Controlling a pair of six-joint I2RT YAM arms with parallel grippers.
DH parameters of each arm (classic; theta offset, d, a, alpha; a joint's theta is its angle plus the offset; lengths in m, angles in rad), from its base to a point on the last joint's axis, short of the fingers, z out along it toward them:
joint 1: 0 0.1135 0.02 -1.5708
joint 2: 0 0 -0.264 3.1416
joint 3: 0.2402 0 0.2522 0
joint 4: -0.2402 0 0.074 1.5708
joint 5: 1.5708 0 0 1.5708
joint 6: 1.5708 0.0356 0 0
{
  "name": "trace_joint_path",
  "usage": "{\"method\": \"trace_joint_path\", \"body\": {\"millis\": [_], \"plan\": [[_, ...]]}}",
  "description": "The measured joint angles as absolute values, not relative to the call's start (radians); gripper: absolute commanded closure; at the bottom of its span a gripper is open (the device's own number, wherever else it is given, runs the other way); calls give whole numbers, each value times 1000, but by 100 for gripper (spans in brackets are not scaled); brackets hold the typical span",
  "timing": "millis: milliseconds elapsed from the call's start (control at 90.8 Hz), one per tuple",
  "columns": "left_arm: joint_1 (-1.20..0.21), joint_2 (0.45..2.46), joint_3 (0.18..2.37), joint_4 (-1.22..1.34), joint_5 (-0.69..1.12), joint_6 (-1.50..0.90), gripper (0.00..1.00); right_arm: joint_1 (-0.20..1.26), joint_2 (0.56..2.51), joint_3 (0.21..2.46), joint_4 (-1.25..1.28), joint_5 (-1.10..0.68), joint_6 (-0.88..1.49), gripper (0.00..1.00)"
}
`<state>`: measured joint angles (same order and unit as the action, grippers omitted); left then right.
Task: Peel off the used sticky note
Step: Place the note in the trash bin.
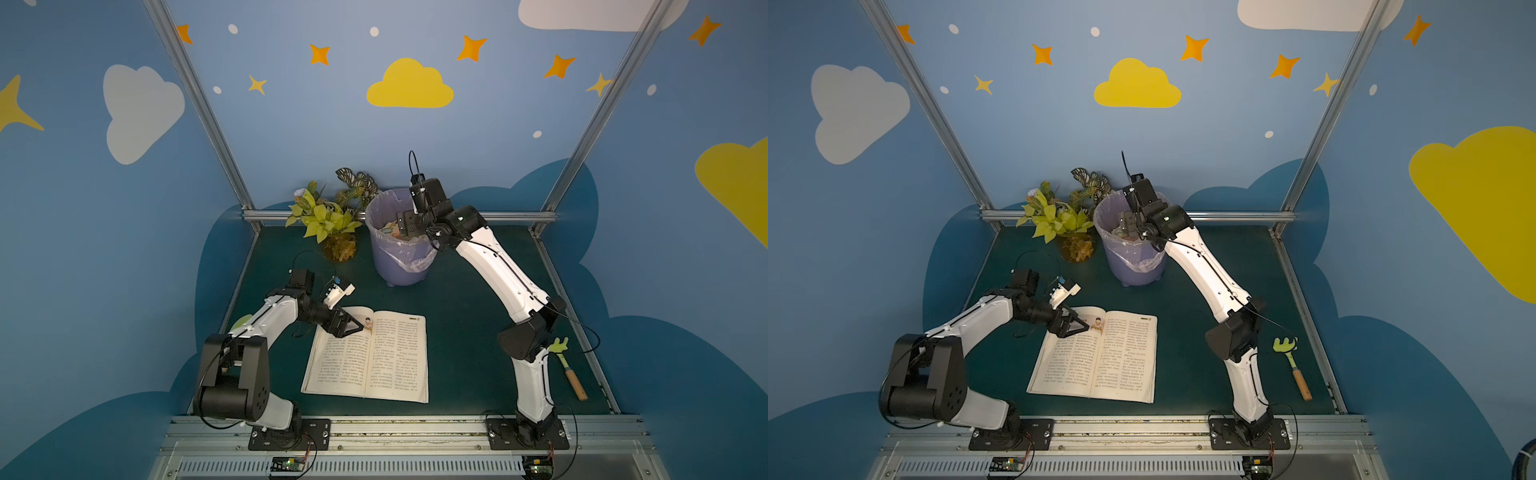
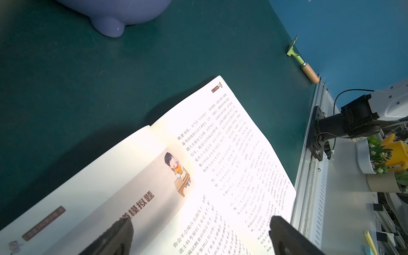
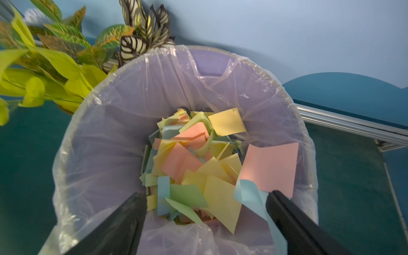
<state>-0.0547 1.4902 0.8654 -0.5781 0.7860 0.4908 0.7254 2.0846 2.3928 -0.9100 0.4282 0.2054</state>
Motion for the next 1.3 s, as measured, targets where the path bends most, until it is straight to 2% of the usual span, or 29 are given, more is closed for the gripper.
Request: {"method": "trace_joint_path", "body": {"millis": [297,804,1300], "plan": [[-57,1482,859,-575,785,490,0,720,2085,2390,-978,501,214,6],[-59,1477,856,-574,784,491,0,685,2009,2328,-1048,460,326,5],[-59,1476,855,-574,784,493,0,685,2011,2390,-898,38,387,5]]}}
